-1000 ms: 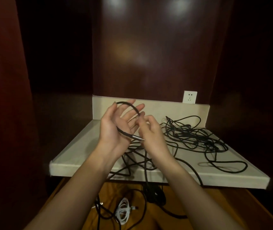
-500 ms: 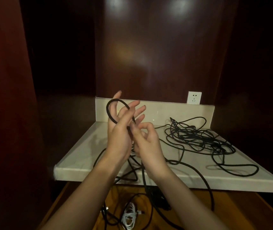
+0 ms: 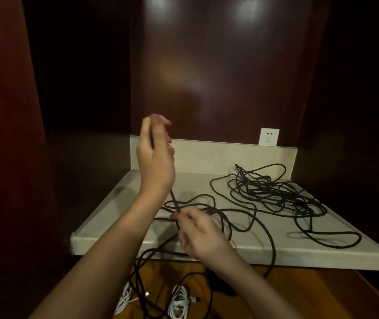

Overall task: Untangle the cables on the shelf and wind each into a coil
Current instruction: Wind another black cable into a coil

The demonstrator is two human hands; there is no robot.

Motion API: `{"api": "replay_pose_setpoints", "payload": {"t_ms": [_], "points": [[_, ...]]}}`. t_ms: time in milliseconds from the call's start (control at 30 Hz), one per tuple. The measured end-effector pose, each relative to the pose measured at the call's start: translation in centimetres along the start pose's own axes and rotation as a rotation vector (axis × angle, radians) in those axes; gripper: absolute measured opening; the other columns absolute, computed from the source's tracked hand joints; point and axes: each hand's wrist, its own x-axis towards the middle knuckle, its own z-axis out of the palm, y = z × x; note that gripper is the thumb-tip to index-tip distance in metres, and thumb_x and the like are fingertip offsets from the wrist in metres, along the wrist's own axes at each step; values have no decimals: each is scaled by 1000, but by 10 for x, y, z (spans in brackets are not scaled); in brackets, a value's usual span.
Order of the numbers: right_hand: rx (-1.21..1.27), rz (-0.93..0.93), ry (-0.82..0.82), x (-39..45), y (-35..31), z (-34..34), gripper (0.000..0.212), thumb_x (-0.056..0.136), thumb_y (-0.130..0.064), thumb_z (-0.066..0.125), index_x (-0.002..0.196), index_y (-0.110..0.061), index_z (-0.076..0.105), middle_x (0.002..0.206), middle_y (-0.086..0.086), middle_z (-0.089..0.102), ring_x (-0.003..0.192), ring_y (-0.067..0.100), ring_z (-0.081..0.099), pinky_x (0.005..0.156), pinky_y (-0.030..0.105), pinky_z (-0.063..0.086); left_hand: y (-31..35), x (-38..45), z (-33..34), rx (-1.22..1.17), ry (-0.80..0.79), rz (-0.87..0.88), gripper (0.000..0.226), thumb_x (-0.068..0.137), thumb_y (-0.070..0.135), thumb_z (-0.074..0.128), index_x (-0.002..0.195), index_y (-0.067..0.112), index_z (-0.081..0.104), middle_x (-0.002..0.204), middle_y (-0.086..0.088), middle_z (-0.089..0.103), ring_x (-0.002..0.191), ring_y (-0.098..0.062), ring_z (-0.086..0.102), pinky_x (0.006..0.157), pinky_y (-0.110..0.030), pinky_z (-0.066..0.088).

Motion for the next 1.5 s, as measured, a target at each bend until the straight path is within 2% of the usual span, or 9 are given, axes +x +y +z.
{"api": "replay_pose_setpoints", "payload": {"t_ms": [133,267,500,600,733,1033,1200,1333,1500], "points": [[-509,-91,-96,-8,0,-22,31,100,-43,51,87,-20,66,68,-1,60,64,11,58,61,31,47,-24,-2,-11,727,-322,387,66,95,71,14,135,32,49,94,9,51,74,0,51,67,-27,40],[-1088,-429,16,-15,-16,-59,38,97,-56,42,99,-28,67,86,-3,71,81,20,66,73,40,53,-28,-9,-19,1144,-756,346,74,87,79,3,128,43,53,100,5,56,88,-23,63,78,-41,49],[-824,-700,223,1,-56,-113,45,79,-66,60,69,-23,63,54,-7,53,52,14,51,51,35,43,-4,-25,-17,297,-1291,-371,51,90,55,61,119,13,64,97,-8,65,87,-23,60,81,-36,48],[-611,-617,220,7,-54,-110,40,81,-63,63,82,-23,60,58,-2,62,54,16,57,54,36,46,1,-24,-14,146,-1285,-613,30,80,26,61,105,8,61,76,2,61,63,-8,51,60,-30,34],[-533,-634,276,18,-47,-105,28,89,-49,62,91,-22,54,68,-4,60,59,15,57,56,35,48,-13,-23,-19,-191,-1231,-891,54,72,14,54,124,-3,52,95,-15,61,79,-17,54,64,-26,41],[-511,-603,550,28,-19,-98,18,100,-19,57,113,-17,68,92,-11,68,82,5,63,72,28,52,-9,-17,-14,-354,-639,-898,51,85,16,48,130,-6,56,137,-18,60,122,-29,56,95,-37,52],[-326,-522,586,32,-11,-82,8,102,-19,53,101,-16,59,64,-5,60,57,7,55,55,23,39,-5,-18,-4,-606,-486,-858,52,87,19,39,132,-1,54,138,-19,60,138,-23,49,118,-34,28],[-204,-498,597,36,-3,-68,10,102,-21,53,97,-19,61,61,2,59,54,15,56,53,38,45,-10,-20,4,-725,-458,-823,58,90,21,34,143,0,45,138,-19,60,135,-29,52,116,-38,33],[-32,-417,443,35,7,-47,21,105,-21,43,115,-28,61,61,1,60,55,13,58,54,33,50,-17,-19,10,-830,-186,-787,35,90,21,38,109,5,64,92,-11,65,98,-32,69,115,-52,34]]}}
